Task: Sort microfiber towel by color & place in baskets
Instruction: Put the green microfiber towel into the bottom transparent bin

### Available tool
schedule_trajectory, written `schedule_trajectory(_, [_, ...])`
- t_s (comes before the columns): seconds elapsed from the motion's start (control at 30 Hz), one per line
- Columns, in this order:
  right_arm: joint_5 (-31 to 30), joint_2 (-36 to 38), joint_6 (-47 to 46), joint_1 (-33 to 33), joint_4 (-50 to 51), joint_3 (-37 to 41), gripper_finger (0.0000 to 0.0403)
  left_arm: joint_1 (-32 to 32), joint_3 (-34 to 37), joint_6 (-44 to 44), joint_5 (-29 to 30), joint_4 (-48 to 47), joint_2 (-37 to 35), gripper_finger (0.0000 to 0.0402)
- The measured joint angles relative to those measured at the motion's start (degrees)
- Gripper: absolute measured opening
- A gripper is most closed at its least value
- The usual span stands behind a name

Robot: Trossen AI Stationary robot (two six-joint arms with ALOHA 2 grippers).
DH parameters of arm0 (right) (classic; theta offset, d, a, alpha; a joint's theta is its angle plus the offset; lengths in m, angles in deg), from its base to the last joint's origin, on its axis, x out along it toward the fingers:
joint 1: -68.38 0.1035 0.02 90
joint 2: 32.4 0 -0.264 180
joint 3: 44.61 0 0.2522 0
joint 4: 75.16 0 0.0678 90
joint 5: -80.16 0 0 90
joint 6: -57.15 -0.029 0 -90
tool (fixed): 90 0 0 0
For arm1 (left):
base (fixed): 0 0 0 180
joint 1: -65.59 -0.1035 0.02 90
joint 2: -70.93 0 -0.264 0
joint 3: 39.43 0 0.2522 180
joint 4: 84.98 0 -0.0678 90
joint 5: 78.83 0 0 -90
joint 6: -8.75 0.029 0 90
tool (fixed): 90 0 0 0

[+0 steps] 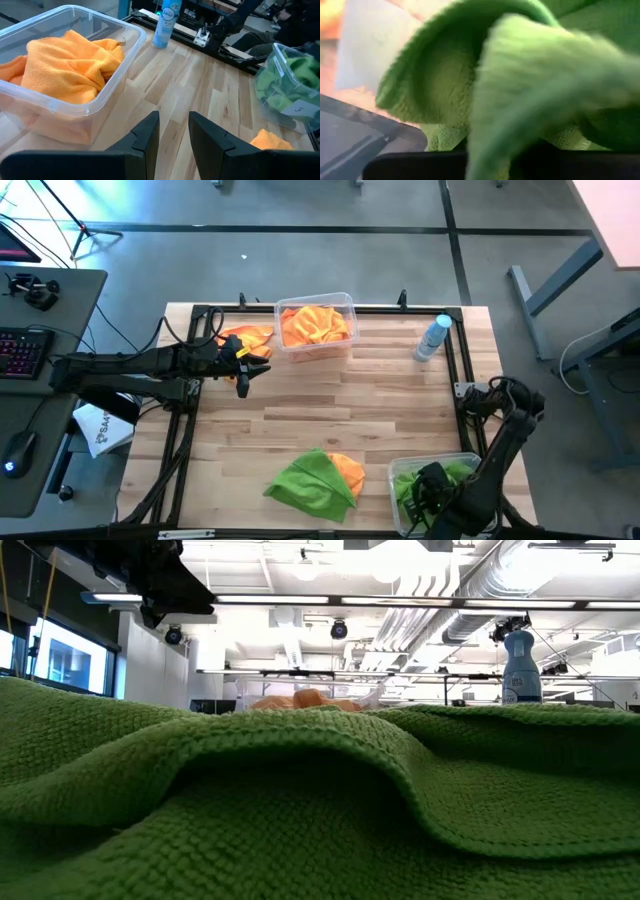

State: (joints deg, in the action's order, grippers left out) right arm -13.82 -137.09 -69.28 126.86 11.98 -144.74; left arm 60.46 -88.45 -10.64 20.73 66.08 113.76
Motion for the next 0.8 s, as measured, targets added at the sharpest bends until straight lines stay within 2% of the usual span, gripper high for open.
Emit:
schedule_trajectory(0.2, [1.1,-2.6,0.2,0.1,-2.8,2.2,0.0,0.0,0.0,-1.6,0.0,0.0,0.0,0.0092])
schedule_trajectory(0.43, [0.4,-1.5,0.1,0.1,-22.0,14.2,0.0,0.0,0.0,-4.5,0.0,0.0,0.0,0.0092])
schedule_trajectory(0.53, [-0.2,-1.3,0.4,0.0,-26.3,17.4,0.0,0.0,0.0,-4.6,0.0,0.0,0.0,0.0092])
schedule_trajectory(0.67, [0.2,-1.3,0.4,0.0,-26.4,18.8,0.0006,0.0,0.0,-6.1,0.0,0.0,0.0,0.0092])
schedule_trajectory(0.8, [0.5,-1.4,0.8,0.0,-25.7,18.6,0.0034,0.0,0.0,-6.4,-0.5,0.0,0.0,0.0092])
